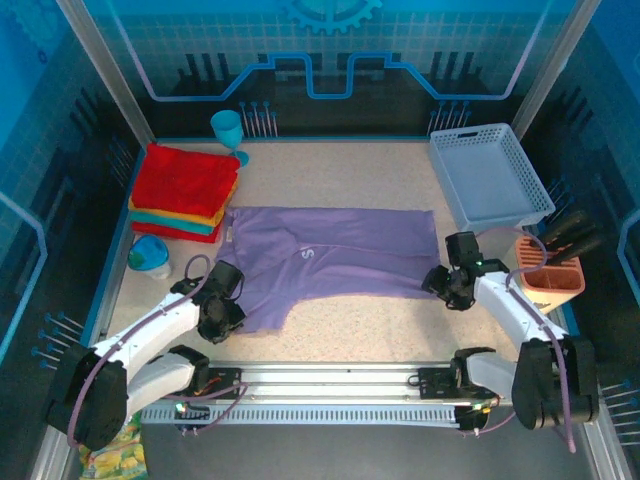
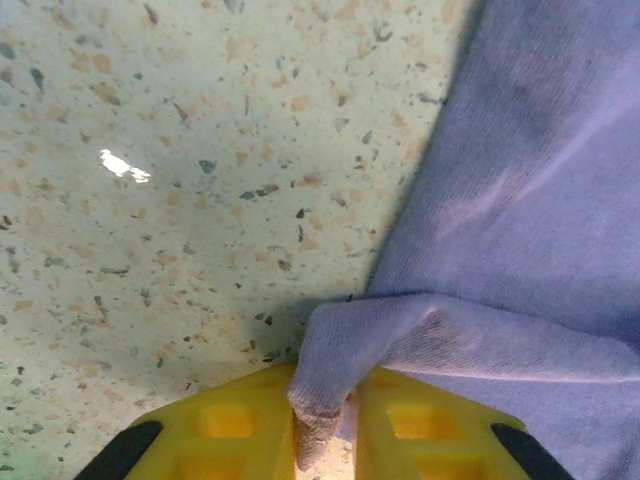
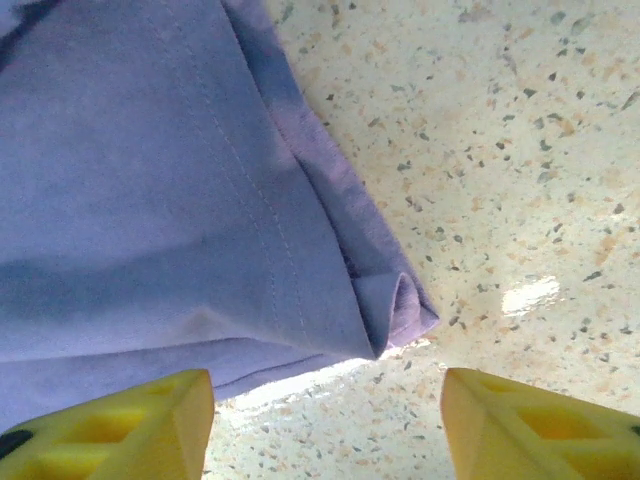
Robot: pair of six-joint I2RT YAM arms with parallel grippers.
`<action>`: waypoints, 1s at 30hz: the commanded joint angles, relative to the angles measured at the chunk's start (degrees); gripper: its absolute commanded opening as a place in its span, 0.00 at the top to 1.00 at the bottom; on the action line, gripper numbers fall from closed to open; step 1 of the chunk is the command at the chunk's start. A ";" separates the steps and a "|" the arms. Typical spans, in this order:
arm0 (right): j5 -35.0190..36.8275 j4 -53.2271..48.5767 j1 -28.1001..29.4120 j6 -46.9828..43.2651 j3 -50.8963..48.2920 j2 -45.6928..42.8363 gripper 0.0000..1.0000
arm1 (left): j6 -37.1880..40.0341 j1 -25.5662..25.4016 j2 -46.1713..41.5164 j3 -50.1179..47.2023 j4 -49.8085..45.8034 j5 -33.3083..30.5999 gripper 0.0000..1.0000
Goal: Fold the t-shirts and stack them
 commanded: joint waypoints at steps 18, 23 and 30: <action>-0.11 -2.45 2.61 1.81 -1.76 1.77 0.45 | 0.52 -0.79 -7.00 3.91 -5.77 3.25 1.00; -0.17 -0.17 3.25 2.11 -2.75 4.58 0.46 | 0.60 -0.82 -8.17 5.08 -7.36 3.54 1.00; 2.44 0.74 3.36 2.34 -2.20 5.78 0.44 | 0.66 -0.84 -9.66 5.75 -8.59 3.27 1.00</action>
